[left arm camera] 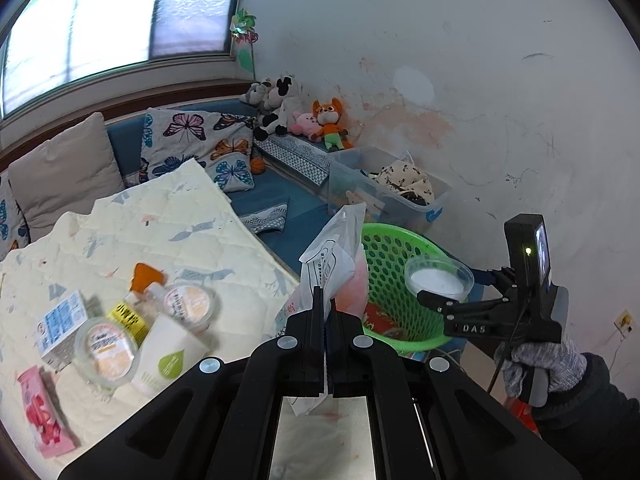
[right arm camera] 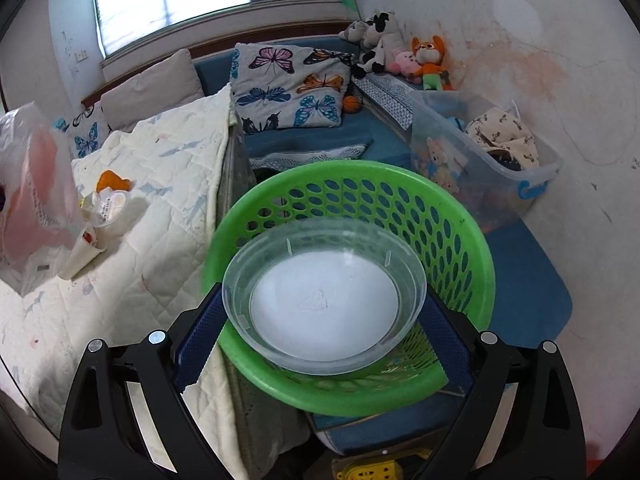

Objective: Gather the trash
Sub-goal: 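Carry the plastic bag and clear lid over the green basket and release both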

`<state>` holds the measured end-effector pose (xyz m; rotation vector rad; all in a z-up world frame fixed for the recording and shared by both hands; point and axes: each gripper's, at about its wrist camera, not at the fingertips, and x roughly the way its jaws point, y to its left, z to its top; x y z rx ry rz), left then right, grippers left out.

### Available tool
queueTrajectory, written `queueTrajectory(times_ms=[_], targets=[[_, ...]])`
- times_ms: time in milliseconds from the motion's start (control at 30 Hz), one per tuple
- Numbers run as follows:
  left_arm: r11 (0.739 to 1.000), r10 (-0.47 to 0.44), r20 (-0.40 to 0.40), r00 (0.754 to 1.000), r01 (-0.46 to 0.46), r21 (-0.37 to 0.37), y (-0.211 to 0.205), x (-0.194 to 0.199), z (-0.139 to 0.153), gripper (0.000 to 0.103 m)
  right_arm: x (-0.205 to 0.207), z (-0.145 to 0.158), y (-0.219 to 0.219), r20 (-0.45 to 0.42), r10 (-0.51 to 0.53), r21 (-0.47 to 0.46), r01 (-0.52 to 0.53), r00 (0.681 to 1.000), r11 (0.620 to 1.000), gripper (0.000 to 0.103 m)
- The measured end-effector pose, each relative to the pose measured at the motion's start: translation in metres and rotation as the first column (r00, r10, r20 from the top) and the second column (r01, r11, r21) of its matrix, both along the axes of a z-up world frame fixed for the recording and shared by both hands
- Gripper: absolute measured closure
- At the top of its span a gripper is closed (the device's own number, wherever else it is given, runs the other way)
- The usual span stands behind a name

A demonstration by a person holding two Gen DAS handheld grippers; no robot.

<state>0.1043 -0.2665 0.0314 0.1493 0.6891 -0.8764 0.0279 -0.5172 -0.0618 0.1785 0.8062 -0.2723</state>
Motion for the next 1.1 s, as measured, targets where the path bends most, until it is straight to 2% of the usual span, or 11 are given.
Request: queueTrajectory(times_ms=[267,633,1100], targets=[[0.999,-0.033,-0.026,0.999,0.033,0.014,-0.033,0.011,-0.003,0.102,0.002,-0.004,-0.012,0.002,-0.025,0.016,0.025,1.000,1.000,0.010],[0.996,-0.092,-0.070,0.993,0.093,0.010,-0.065,0.019,-0.010,0.102,-0.016,0.004,-0.009,0.018,-0.059,0.033,0.058,0.998,0.998,0.010],[0.991,-0.126,-0.123,0.984,0.131,0.031,-0.111,0.033,-0.036,0.102,-0.021,0.003,-0.002,0.031,-0.017,0.025,0.016,0.999,1.000,0.010]])
